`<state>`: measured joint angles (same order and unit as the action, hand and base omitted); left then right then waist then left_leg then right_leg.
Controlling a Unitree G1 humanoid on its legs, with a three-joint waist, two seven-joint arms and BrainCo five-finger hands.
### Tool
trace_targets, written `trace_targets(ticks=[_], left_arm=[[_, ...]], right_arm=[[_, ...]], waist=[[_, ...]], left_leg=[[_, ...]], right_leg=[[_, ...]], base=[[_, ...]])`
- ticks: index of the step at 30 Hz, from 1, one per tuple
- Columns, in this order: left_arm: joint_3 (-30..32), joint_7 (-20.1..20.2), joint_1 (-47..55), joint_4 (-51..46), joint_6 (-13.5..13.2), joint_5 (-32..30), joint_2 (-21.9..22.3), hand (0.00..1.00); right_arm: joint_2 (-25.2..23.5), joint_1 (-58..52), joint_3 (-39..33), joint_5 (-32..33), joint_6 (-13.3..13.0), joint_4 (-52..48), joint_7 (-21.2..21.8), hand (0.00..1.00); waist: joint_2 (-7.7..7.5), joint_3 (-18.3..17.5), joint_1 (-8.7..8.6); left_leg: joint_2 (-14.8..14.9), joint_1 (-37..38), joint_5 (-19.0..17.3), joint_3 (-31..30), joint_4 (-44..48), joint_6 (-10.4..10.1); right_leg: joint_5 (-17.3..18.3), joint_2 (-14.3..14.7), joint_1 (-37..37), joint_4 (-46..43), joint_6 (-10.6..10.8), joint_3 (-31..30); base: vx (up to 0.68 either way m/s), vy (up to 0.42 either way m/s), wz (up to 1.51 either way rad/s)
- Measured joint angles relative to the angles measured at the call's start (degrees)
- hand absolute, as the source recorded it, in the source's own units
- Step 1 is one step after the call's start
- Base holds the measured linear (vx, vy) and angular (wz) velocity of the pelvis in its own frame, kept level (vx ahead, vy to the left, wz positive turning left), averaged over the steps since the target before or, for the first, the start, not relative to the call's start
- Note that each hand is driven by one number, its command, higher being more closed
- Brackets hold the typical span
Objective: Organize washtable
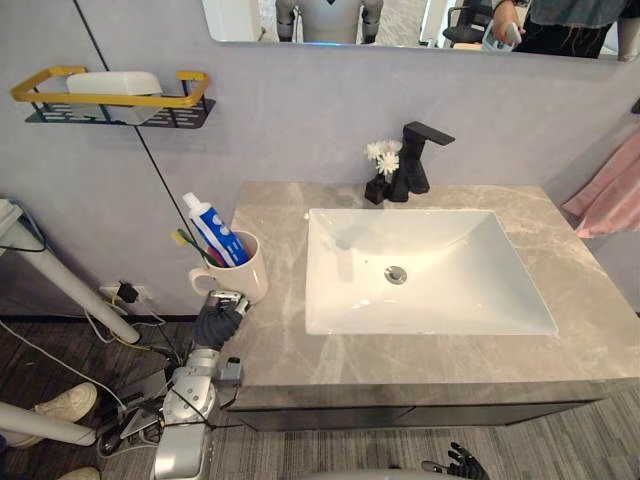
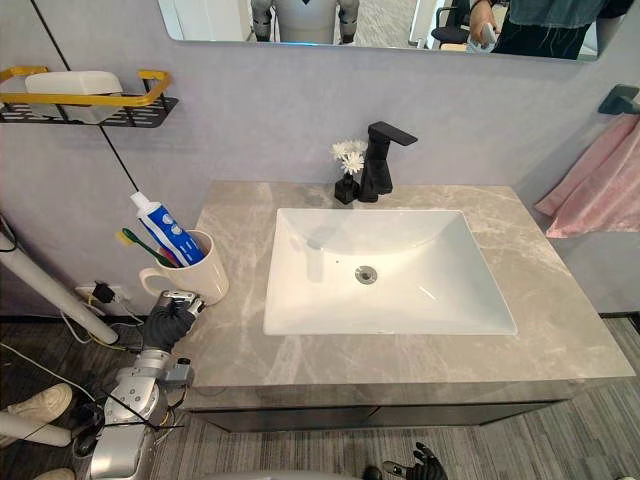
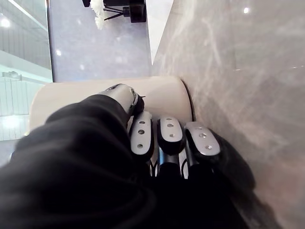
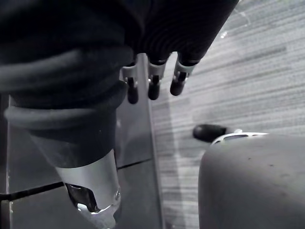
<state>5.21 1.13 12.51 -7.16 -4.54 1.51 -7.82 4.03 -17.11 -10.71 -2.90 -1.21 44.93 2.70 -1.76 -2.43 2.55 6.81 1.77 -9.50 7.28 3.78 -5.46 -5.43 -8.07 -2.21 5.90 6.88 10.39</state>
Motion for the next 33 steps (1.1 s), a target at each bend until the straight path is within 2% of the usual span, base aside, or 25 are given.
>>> trace_targets(ticks=[11,14,27,33], left_arm=[[-0.1,0.0,-4.0,2.5,-0.7,0.1,-2.1,1.00],[0.0,-0.2,-5.0,3.3,-0.9,0.1,-3.4,1.00],[1.6,-2.4,-9.0,7.4,-0.7,-2.3,-5.0,1.00],[2.2,-2.8,-9.1,7.9,-0.6,-2.4,-6.6,1.00]], right_arm=[[0.4,0.3,0.0,0.0,-0.1,1.0,0.1,0.00],[0.9,0.7,0.0,0.0,-0.3,1.5,0.1,0.00],[1.5,0.5,0.1,-0.1,-0.4,2.0,1.1,0.00],[1.6,0.5,0.3,-0.1,-0.5,2.0,1.1,0.00]], waist=[[-0.21,1.1,-0.76],[-0.28,1.2,-1.71],[-0.09,1.4,-2.10],[-0.15,1.4,-3.13]], left_leg=[[-0.2,0.9,0.0,0.7,-1.0,0.0],[-0.4,0.9,0.0,0.7,-0.9,0.0],[-0.5,0.9,0.0,0.7,-0.9,0.1],[-0.6,0.9,0.0,0.7,-0.9,0.1]], right_leg=[[0.0,0.0,-0.3,0.0,0.0,-1.1],[-0.1,-0.1,-0.7,0.0,0.1,-1.2],[-0.2,-0.1,-1.0,0.0,0.2,-1.5],[-0.2,-0.2,-1.0,0.0,0.2,-1.6]], base=[[0.00,-0.001,-0.05],[0.00,0.000,0.00],[0.00,-0.001,0.00],[0.00,0.000,0.00]])
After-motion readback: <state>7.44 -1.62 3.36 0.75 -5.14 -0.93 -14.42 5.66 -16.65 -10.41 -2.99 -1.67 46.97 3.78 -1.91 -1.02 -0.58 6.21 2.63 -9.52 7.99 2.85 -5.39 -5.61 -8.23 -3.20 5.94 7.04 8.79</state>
